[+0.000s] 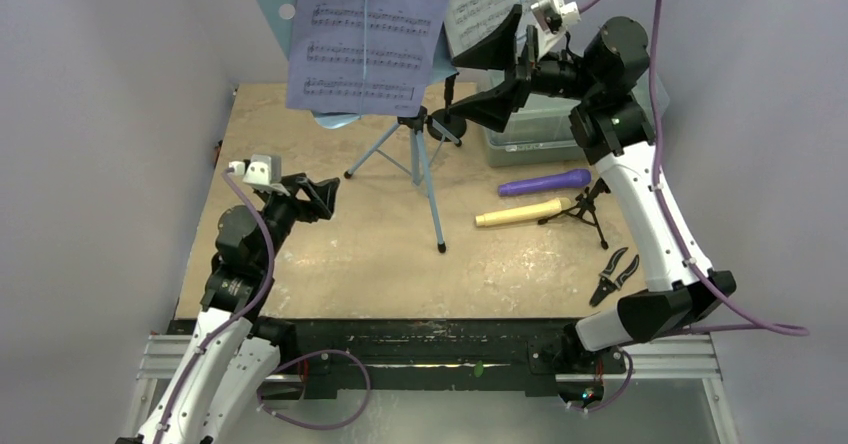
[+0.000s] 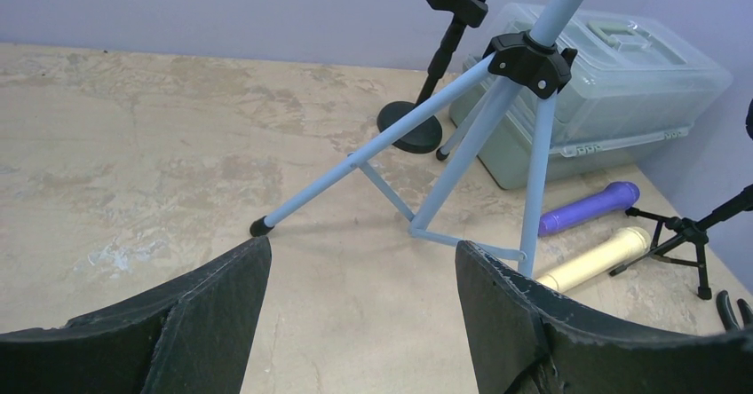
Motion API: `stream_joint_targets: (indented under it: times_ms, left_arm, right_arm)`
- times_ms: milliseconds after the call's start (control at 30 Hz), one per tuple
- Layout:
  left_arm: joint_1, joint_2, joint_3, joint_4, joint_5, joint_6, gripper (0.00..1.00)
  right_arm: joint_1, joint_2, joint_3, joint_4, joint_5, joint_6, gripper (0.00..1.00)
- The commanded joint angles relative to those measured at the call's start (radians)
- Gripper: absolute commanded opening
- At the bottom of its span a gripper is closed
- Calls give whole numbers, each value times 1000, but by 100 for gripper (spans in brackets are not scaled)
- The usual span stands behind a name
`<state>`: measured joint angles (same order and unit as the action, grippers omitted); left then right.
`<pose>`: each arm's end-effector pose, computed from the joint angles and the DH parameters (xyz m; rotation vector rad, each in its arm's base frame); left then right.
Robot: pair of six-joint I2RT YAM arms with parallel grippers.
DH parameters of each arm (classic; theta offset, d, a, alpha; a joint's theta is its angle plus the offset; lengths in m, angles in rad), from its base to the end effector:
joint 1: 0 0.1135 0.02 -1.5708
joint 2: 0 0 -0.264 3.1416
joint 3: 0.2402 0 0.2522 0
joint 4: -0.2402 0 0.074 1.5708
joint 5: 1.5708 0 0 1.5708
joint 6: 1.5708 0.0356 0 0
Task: Pack up the instrument practice props
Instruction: Pick up the sheet music from the music stand.
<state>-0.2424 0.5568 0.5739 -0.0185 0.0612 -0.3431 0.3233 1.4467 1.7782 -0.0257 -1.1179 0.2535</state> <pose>0.1444 -0.0380 0.3170 -0.0316 1.5945 -0.5061 0.2599 0.1208 0.5389 -1.0459 1.1424 1.1637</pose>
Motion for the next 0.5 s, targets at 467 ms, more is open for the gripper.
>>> stream_joint_targets:
  times_ms: [467]
  left_arm:
    - [-1, -38, -12, 20, -9, 25, 75]
  right_arm:
    - [83, 66, 49, 71, 69, 0, 99]
